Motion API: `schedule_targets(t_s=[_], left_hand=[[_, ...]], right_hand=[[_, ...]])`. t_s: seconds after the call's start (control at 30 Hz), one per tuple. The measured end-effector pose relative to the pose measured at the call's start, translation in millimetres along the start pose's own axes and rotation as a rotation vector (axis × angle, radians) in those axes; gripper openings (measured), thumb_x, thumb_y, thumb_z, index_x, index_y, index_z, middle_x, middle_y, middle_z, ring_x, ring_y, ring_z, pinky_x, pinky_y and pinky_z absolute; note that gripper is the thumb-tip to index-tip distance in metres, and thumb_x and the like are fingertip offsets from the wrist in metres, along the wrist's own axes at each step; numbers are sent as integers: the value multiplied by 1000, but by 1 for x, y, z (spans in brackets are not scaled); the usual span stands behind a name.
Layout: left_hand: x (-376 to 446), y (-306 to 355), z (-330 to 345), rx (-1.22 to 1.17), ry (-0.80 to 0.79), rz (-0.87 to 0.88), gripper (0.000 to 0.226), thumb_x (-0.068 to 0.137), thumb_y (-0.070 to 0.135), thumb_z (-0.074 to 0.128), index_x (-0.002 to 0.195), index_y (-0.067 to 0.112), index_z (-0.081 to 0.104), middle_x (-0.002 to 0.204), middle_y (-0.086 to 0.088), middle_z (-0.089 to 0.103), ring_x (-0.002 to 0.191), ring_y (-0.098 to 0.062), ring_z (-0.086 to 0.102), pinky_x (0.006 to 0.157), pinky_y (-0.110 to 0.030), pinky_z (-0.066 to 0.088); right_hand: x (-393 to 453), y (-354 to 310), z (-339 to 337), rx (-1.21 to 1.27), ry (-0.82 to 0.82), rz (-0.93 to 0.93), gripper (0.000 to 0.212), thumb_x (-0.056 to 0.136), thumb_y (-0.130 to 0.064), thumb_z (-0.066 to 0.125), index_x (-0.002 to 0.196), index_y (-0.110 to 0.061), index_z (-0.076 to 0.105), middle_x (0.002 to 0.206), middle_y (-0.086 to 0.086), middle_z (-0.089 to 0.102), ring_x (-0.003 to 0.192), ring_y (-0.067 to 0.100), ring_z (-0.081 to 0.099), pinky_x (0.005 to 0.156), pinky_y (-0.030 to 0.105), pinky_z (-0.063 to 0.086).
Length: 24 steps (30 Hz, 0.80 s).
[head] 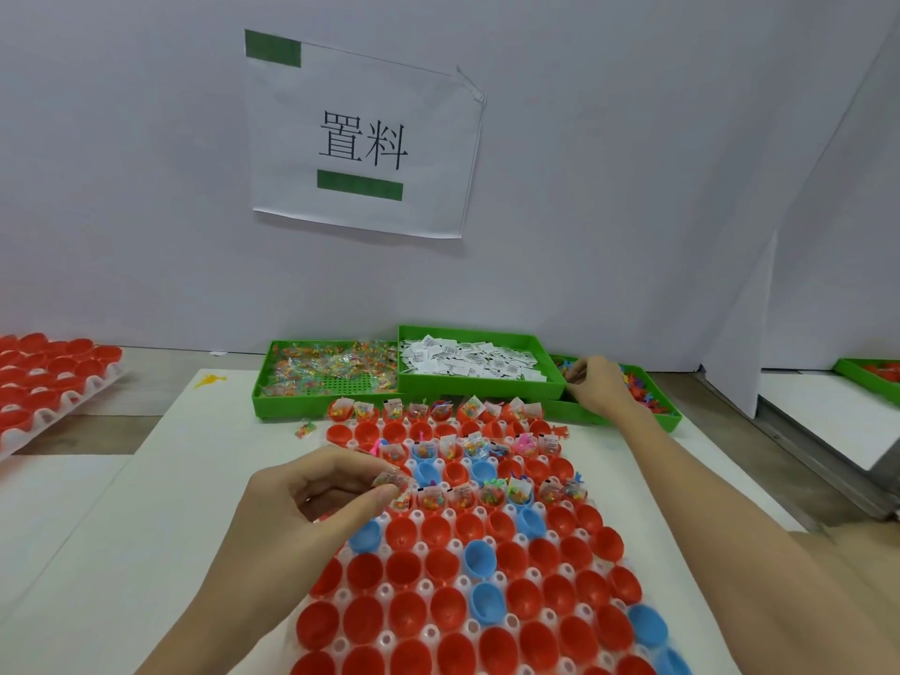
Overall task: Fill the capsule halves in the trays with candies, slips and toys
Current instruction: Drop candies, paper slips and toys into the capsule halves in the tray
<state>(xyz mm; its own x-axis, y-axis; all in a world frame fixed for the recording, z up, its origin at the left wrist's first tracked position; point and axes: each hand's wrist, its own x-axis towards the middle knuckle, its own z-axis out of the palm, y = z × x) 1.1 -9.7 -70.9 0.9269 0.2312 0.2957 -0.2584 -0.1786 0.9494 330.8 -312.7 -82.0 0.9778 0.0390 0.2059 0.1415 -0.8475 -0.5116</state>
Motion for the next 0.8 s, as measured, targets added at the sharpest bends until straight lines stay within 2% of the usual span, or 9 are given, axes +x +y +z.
schedule_targets(t_s=[0.1,0.3,0.47,0.53,0.7,0.8], left_hand=[[-2,2,0,5,-2,8,18,74,19,84,85,33,82,88,1,80,83,-15,77,76,-20,60],[-1,3,-2,1,8,23,15,72,22,83,83,32,82,87,0,80,80,-15,77,73,-16,59],[1,0,-4,0,12,26,15,71,23,83,83,32,82,86,1,80,80,-14,77,73,-16,59],[2,-2,-4,1,24,23,15,71,25,83,83,33,82,86,1,80,79,-14,77,74,-17,59],[3,-3,-5,-18,15,14,14,72,24,83,84,31,82,87,2,80,82,-14,77,76,-18,60],[2,-1,-5,-36,41,15,19,74,18,84,87,32,83,87,3,81,80,-13,77,74,-15,58]], right_hand=[[-9,1,-2,-6,1,-15,10,90,-9,75,94,-7,66,103,13,70,92,22,61,86,35,53],[-18,0,-5,-19,22,-6,16,89,-12,76,99,-3,68,101,12,69,94,25,64,88,41,55],[-17,1,-4,-4,27,-24,16,89,-14,77,99,-2,70,100,16,72,86,21,61,78,32,50],[-17,0,-4,25,87,-27,16,88,-13,79,96,0,73,97,17,74,82,20,62,77,31,49],[-28,-11,-17,283,282,-3,18,86,-23,81,93,-6,77,91,11,76,76,17,66,70,24,47],[-52,-28,-27,446,290,-25,21,84,-29,83,93,-11,77,87,6,76,82,21,71,76,32,56]])
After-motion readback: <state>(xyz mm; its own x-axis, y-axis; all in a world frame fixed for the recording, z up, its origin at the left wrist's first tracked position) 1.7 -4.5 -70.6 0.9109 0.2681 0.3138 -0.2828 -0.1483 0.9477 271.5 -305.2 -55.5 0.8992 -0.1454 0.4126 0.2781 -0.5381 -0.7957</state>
